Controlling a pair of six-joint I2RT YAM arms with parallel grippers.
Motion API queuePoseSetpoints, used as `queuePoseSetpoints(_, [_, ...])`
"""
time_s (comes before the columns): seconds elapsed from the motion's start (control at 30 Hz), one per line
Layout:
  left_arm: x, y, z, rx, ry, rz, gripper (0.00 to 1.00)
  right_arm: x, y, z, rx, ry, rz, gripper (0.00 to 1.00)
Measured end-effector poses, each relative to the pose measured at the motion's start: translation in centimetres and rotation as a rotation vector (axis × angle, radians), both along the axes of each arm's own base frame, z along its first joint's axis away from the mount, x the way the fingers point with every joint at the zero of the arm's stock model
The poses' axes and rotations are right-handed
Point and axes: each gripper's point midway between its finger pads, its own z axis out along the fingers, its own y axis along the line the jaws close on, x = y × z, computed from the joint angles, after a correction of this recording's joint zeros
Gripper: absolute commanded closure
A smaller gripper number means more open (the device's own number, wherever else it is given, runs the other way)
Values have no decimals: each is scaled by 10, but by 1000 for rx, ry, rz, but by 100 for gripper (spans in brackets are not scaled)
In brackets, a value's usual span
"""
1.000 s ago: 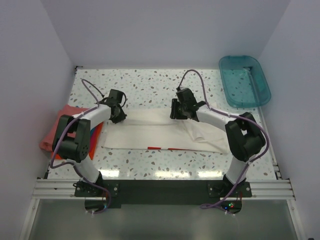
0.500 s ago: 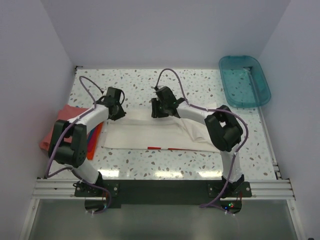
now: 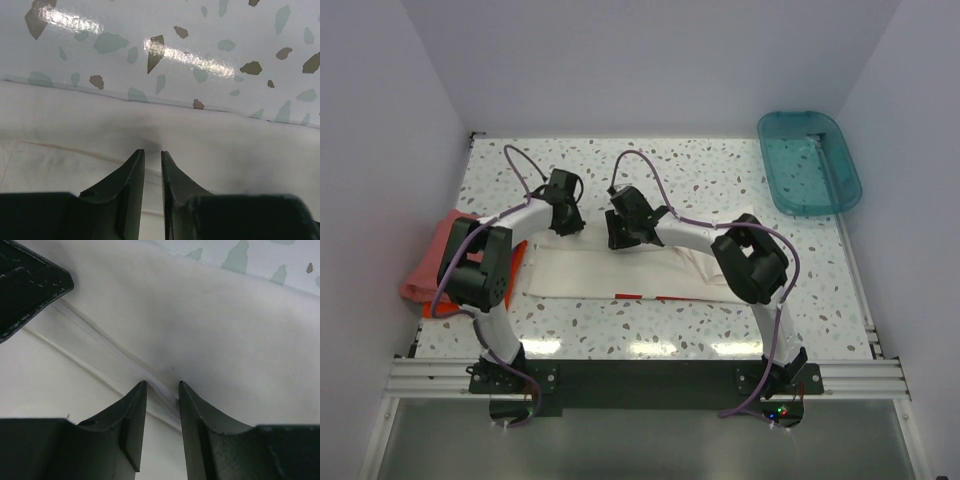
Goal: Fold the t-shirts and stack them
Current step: Fold the tshirt
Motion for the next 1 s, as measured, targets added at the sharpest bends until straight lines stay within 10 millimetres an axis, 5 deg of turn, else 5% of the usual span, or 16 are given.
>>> queuePoseSetpoints(0.63, [-10, -26, 4, -46, 11, -87, 75, -29, -5, 1, 39, 19, 14, 66])
queuePoseSetpoints(1.0, [-40, -24, 5, -53, 25, -108, 76, -31, -5, 4, 44, 16, 16, 65])
